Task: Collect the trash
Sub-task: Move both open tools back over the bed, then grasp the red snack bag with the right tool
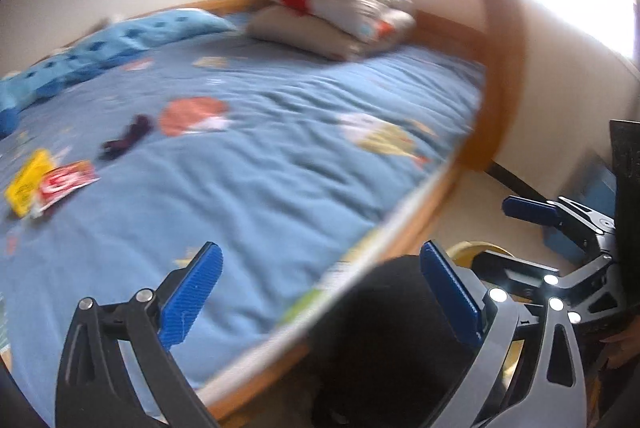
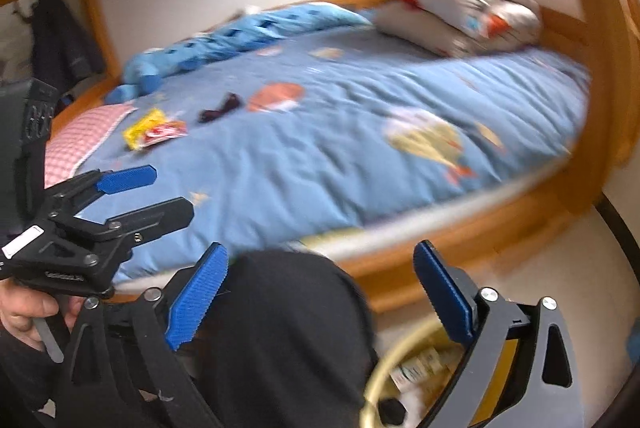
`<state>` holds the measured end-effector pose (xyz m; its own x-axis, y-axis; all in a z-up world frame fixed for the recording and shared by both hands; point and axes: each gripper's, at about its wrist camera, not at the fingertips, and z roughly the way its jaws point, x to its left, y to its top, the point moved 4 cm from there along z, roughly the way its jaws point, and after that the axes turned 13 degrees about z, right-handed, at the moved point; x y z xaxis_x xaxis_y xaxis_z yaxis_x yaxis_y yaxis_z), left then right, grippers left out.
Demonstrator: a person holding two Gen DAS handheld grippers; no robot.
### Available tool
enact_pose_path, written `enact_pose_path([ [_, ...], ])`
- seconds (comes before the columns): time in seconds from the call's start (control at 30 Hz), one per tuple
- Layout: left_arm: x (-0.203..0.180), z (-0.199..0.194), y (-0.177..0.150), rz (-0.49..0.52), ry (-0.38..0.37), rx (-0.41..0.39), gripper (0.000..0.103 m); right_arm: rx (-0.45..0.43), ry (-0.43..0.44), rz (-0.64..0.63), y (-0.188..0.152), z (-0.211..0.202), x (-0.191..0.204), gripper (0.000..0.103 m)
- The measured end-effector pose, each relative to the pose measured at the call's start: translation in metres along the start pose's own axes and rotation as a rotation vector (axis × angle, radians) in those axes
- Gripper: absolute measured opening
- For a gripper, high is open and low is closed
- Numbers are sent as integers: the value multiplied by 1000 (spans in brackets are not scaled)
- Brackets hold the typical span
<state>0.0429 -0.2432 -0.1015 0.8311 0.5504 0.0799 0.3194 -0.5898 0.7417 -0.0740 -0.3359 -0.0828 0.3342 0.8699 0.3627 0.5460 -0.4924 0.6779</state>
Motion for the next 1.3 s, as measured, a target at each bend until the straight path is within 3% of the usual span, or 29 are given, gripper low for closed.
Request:
enact_pose_path([
  [0.27,94,-26,-22,-120,197,-3,99,-37,199,-70,33,52,85,94],
  [0.47,154,-42,-37,-211,289,-10,99,-37,273,-138,53,93,142,94],
  [0.67,217,-56,-43,-294,352,-30,99,16,329,-199,72,141,198,94],
  [1.07,312,-29,-77,-397,428,65,99,172,331,-258,79,256,261,94],
  [1.3,346,-19,-97,-448,430,97,99,175,236,-454,55,308,294,94],
])
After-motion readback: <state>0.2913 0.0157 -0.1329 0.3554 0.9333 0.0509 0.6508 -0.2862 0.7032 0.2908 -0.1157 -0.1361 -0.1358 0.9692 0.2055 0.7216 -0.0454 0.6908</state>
